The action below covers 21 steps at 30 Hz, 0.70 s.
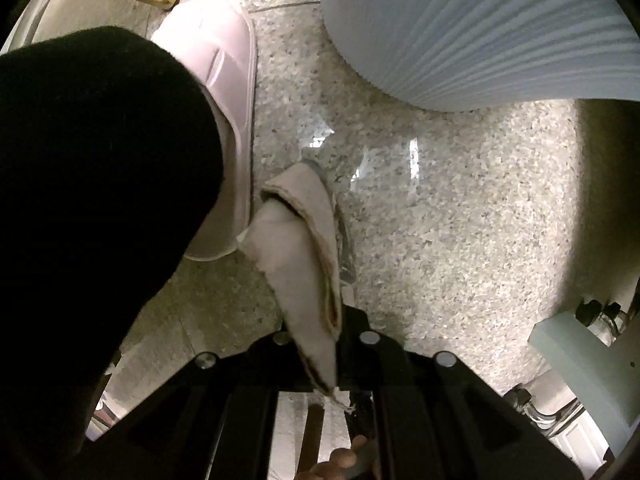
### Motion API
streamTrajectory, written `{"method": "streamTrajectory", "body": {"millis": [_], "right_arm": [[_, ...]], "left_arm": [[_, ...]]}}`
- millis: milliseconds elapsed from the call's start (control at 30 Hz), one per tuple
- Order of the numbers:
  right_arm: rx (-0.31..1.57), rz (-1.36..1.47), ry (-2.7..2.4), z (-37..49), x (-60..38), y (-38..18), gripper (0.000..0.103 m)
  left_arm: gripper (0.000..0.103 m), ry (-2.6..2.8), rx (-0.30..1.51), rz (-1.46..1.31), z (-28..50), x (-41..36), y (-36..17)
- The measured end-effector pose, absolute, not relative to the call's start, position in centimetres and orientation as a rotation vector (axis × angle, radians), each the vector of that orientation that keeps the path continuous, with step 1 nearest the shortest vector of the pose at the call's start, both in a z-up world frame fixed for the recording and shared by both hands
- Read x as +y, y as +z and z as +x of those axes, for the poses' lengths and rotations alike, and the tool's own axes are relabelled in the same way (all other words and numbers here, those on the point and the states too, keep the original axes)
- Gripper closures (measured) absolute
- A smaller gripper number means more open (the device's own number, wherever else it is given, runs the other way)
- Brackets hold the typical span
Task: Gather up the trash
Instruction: 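Grasp the teal scrap on the floor with the right tool while the left tool holds the cloth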
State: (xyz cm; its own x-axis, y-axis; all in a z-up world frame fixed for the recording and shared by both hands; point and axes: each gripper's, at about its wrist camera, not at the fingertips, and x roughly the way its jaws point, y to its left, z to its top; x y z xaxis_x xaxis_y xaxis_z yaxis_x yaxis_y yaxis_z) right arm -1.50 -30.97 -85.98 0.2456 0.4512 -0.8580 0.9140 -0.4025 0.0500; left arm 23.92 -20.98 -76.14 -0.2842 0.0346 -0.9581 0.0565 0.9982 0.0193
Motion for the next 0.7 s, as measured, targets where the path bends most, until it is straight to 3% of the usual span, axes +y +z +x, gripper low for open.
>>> {"method": "streamTrajectory", "body": {"millis": [200,333,433,700], "right_arm": [[1.257,1.875,-0.994,-0.4,-32.5,-84.7,0.086],[1.364,1.588,-0.812,2.2,-36.1,-80.2,0.091],[1.415,1.335,-0.691,4.3,-38.7,-75.7,0.091],[1.331,1.152,-0.521,4.3,-41.4,-66.0,0.091]], "left_arm": [[0.099,-0.039,1.875,0.115,23.6,-21.9,-76.3],[0.099,-0.054,1.937,0.133,22.7,-22.2,-76.3],[0.099,-0.143,1.940,0.182,21.8,-23.7,-74.5],[0.099,-0.354,1.849,0.139,21.6,-26.3,-65.0]]}}
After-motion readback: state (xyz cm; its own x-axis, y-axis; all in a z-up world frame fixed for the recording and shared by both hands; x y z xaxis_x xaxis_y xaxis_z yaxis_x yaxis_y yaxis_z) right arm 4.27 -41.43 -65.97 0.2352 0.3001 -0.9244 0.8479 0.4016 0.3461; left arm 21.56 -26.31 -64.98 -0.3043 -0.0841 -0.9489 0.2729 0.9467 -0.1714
